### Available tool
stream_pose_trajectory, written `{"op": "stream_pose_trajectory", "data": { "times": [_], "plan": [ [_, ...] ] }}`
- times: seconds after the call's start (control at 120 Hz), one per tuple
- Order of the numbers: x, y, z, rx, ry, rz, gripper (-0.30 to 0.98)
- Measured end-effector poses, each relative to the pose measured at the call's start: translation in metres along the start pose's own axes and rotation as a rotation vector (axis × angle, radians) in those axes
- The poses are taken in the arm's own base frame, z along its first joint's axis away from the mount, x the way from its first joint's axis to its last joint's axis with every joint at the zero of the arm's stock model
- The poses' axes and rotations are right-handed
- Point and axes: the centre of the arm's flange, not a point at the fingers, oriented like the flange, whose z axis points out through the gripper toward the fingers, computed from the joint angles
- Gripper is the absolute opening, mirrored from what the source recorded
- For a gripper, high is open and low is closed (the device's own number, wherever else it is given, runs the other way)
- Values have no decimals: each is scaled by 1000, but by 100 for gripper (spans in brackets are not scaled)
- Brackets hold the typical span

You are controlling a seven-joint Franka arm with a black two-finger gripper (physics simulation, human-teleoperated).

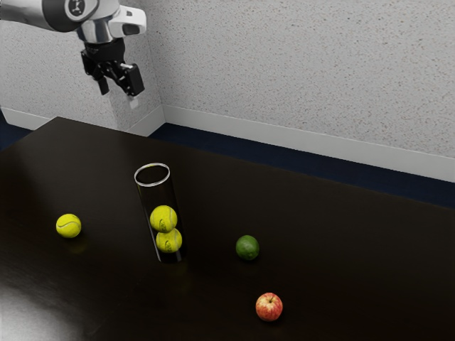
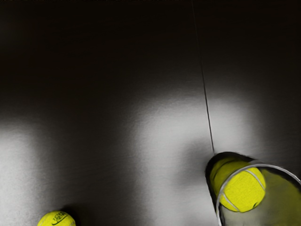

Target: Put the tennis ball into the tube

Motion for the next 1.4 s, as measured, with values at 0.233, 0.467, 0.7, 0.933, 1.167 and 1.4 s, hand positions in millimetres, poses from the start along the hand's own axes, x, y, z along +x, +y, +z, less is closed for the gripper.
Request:
{"op": "stream_pose_trajectory", "data": {
  "times": [0.233,0.467,0.7,0.933,1.167,1.4],
  "plan": [
    [11,23,20,-2,-39,49,69],
    [-52,-2,15,-7,-142,-11,69],
    [-117,-50,79,-71,-151,-62,69],
    [-156,-110,169,-87,-123,-83,69],
    [-157,-149,244,-91,-127,-40,69],
    [-157,-169,294,-102,-150,35,69]
  ]
}}
